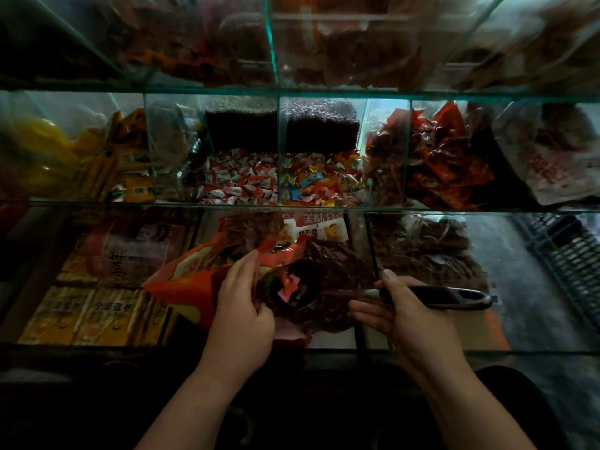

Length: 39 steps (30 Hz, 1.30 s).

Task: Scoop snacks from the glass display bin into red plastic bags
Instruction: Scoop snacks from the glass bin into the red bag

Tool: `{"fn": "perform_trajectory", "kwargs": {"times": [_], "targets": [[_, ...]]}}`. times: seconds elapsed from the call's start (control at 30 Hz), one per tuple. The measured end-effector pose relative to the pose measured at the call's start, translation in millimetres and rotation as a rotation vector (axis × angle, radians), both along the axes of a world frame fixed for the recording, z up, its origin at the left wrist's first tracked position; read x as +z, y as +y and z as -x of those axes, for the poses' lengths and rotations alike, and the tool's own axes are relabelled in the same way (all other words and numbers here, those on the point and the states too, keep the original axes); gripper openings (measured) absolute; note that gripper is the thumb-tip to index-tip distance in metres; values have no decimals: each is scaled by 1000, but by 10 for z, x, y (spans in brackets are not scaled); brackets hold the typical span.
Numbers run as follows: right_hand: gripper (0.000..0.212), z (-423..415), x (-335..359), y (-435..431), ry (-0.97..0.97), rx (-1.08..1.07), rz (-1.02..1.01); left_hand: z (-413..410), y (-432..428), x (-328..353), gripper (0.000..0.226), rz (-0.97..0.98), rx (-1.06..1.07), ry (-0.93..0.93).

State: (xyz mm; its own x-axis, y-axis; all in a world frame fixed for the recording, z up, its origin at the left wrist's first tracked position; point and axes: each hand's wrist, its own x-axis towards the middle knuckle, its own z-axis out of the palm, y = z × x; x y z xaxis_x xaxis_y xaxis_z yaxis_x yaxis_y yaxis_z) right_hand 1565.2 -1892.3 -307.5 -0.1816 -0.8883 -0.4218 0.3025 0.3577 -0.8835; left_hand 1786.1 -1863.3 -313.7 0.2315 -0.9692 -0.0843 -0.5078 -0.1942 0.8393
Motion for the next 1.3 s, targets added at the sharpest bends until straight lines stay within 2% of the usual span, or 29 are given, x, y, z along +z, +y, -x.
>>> {"fn": "perform_trajectory", "kwargs": {"times": [0.07, 0.17, 0.3, 0.37, 0.43, 0.5, 0.57, 0.63, 0.73, 0.83, 0.93, 1.03, 1.17, 1.23, 1.3], "targets": [[33, -44, 11, -4, 51, 20, 38, 2, 0, -14, 74, 7, 21, 13], [26, -221, -5, -73, 172, 108, 96, 24, -14, -27, 70, 15, 53, 65], [24, -583, -147, -242, 727, 378, 203, 32, -26, -57, 66, 29, 99, 79], [25, -681, -186, -302, 832, 451, 223, 7, -31, -65, 63, 43, 133, 78], [24, -686, -196, -337, 797, 487, 211, -35, -28, -78, 57, 68, 173, 98], [20, -668, -186, -308, 545, 501, 138, -66, -6, -105, 45, 80, 210, 144], [19, -673, -212, -243, 440, 505, 94, -52, 7, -148, 33, 65, 247, 200], [21, -693, -281, -185, 343, 378, 34, -35, 14, -183, 29, 72, 275, 246], [18, -641, -331, -153, 88, 138, -74, -45, 6, -182, 31, 119, 293, 268], [20, -480, -276, -138, 39, 95, -46, -98, 1, -189, 33, 138, 309, 307], [23, -371, -184, -118, 90, 130, 33, -113, 10, -193, 39, 142, 309, 287], [22, -351, -167, -111, 237, 313, 80, -74, 10, -183, 44, 156, 281, 269], [18, -249, -238, -108, 717, 663, 321, -40, 24, -177, 44, 156, 266, 280], [18, -220, -232, -138, 739, 746, 327, -40, 39, -166, 44, 163, 261, 272], [21, -218, -193, -194, 738, 738, 306, -43, 39, -153, 40, 169, 262, 260]]}}
